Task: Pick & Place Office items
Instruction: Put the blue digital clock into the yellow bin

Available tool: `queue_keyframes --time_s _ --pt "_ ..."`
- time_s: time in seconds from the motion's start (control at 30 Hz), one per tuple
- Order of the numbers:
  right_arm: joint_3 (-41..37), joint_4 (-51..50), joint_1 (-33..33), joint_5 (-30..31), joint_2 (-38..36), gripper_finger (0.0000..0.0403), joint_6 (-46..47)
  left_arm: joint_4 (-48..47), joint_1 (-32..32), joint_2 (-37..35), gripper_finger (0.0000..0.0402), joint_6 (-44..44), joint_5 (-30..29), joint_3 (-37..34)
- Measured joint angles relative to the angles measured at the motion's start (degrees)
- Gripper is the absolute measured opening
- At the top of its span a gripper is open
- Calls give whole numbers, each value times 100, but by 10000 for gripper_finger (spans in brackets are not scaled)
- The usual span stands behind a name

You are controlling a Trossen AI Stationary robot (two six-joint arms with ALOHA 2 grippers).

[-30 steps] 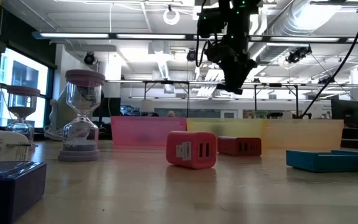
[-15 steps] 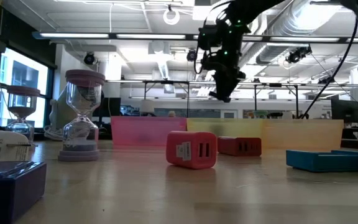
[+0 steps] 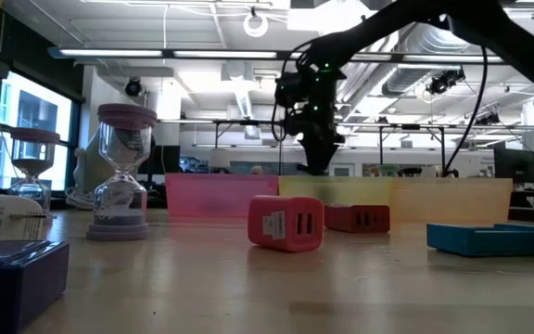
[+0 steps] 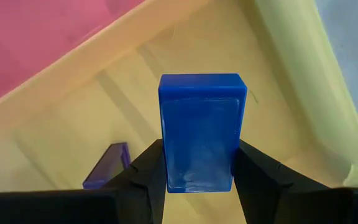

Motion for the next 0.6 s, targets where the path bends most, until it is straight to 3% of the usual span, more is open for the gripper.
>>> queue_keyframes --time_s 0.3,0.6 --pt "17 128 -85 -232 233 137 -192 248 0 189 340 -3 -224 0" --pt "23 391 -110 -478 296 137 -217 353 28 368 340 -297 177 -2"
